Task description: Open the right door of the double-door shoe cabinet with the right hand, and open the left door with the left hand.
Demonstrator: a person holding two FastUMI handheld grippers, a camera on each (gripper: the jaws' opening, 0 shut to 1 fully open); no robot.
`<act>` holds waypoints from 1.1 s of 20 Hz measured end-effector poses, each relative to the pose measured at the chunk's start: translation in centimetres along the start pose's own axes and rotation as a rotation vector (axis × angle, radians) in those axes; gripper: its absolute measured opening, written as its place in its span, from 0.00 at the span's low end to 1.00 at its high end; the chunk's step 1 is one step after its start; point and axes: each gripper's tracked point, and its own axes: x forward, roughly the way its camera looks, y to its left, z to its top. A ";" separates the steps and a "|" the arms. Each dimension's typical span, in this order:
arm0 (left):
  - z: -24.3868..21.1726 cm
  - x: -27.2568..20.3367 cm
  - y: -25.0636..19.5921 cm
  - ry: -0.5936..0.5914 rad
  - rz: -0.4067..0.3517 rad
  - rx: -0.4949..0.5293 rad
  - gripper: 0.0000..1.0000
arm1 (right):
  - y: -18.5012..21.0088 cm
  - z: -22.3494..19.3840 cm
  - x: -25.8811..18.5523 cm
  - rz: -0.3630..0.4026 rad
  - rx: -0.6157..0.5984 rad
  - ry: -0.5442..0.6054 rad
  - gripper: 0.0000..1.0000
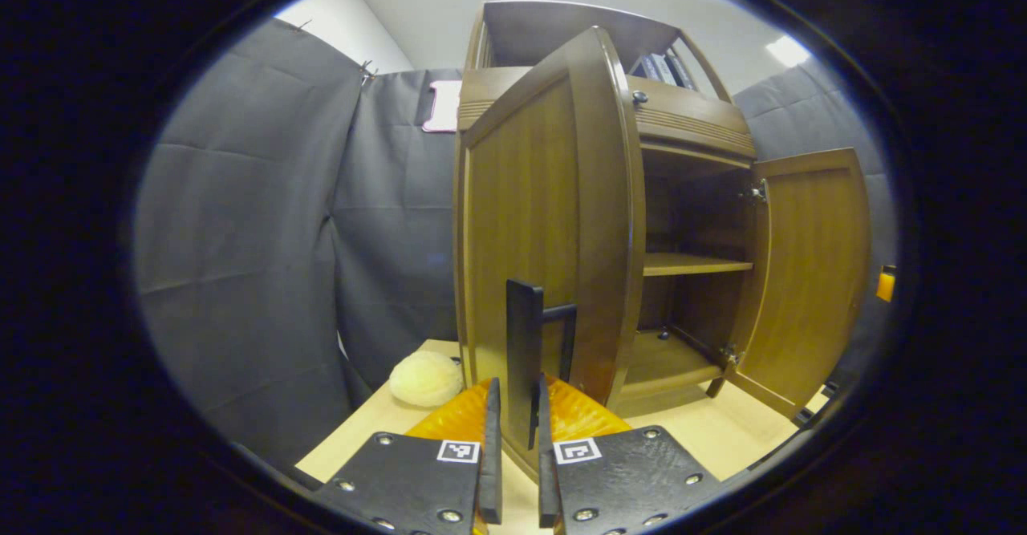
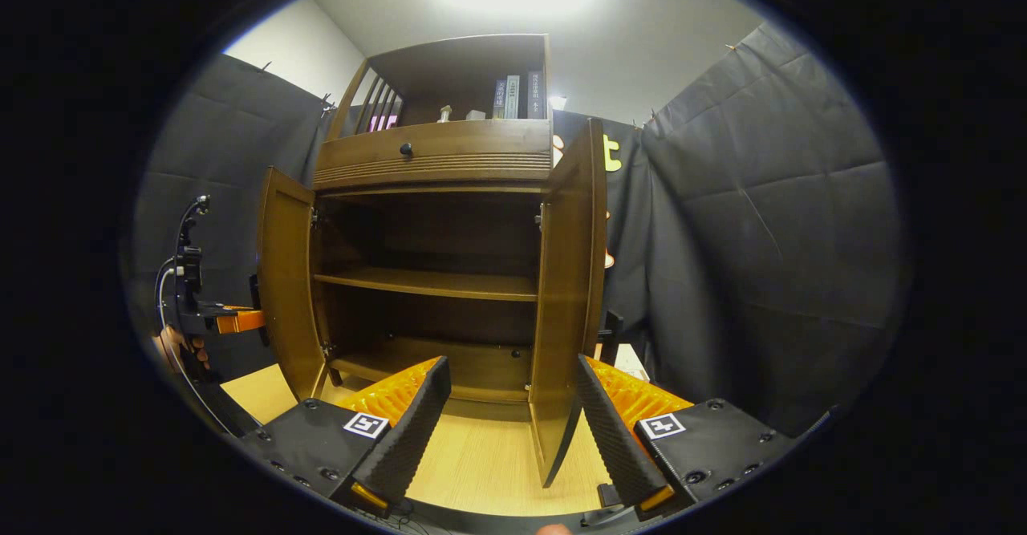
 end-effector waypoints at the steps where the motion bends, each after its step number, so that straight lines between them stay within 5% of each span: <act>1: 0.1 -0.1 0.5 0.000 0.003 0.001 0.22 | 0.5 0.1 0.0 0.006 0.000 -0.002 0.98; 14: -0.6 -1.1 8.9 -0.017 0.060 -0.001 0.17 | 7.6 0.8 1.8 0.068 -0.035 -0.008 0.97; 22: -0.8 -1.4 13.2 -0.022 0.064 0.010 0.19 | 9.7 0.6 1.6 0.027 -0.019 -0.005 0.98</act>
